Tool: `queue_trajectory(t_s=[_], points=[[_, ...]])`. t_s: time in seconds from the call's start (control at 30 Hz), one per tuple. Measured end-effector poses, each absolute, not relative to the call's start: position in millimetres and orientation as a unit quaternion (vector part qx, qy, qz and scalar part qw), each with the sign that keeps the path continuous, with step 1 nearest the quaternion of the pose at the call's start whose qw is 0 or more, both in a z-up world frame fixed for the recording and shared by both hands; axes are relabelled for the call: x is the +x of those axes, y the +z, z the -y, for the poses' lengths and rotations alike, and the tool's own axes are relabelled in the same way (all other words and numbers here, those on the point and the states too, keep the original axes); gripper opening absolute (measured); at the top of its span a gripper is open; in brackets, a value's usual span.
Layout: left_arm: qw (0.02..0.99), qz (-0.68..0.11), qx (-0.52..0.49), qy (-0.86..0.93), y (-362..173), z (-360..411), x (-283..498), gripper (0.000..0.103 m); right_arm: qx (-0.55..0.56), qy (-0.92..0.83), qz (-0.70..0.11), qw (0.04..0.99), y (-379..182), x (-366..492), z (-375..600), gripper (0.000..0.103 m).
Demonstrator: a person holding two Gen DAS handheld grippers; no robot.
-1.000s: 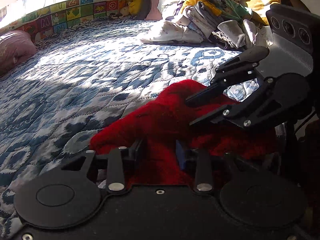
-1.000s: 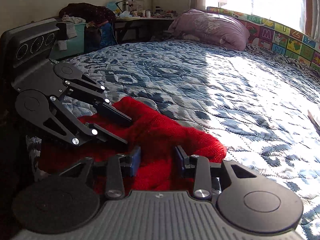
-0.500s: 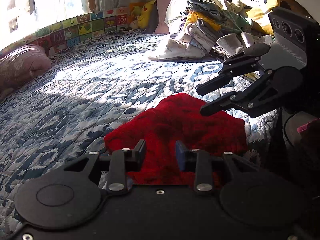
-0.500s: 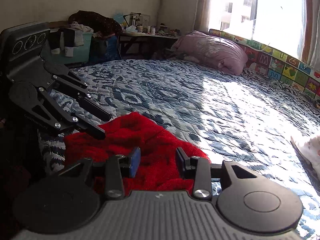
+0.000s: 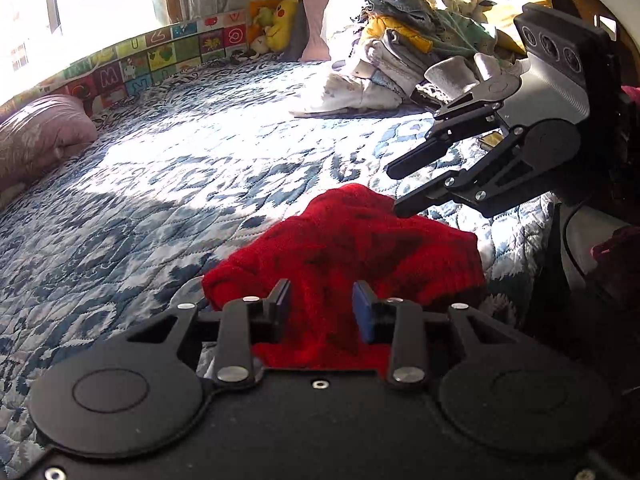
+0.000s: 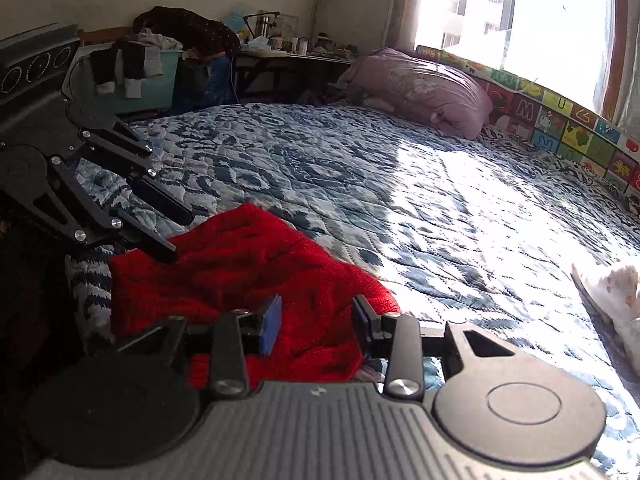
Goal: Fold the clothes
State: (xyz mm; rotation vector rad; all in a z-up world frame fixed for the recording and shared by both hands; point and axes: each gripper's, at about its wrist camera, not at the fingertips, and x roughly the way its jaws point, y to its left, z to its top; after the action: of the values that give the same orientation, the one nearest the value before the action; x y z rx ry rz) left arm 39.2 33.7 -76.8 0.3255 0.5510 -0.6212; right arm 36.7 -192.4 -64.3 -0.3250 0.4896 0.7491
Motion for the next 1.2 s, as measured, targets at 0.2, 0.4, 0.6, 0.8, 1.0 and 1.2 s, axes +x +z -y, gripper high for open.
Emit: queue_trajectory(t_s=[0.2, 0.4, 0.6, 0.8, 1.0, 1.2], points=[[0.894, -0.299, 0.166, -0.289, -105.9, -18.5, 94.6, 0.032, -0.130, 0.350, -0.265, 0.889, -85.0, 80.5, 160.5, 0.031], [0.920, -0.314, 0.114, -0.203, -142.8, -7.4, 93.2, 0.032, -0.111, 0.348, -0.273, 0.890, -125.8, 85.5, 162.5, 0.031], [0.928, -0.305, 0.105, -0.187, -135.2, -7.2, 83.8, 0.032, -0.132, 0.349, -0.289, 0.881, -113.2, 85.1, 158.1, 0.031], [0.935, -0.290, 0.025, -0.201, -100.7, -37.7, 60.5, 0.061, -0.031, 0.311, -0.290, 0.904, -83.4, 66.7, 190.5, 0.058], [0.919, -0.331, -0.150, -0.156, -106.2, -86.7, 57.3, 0.062, 0.223, 0.246, -0.363, 0.870, -115.6, 77.0, 245.5, 0.076], [0.863, -0.378, -0.304, -0.142, -135.5, -111.5, 59.4, 0.067, 0.418, 0.228, -0.412, 0.777, -173.7, 77.0, 268.2, 0.079]])
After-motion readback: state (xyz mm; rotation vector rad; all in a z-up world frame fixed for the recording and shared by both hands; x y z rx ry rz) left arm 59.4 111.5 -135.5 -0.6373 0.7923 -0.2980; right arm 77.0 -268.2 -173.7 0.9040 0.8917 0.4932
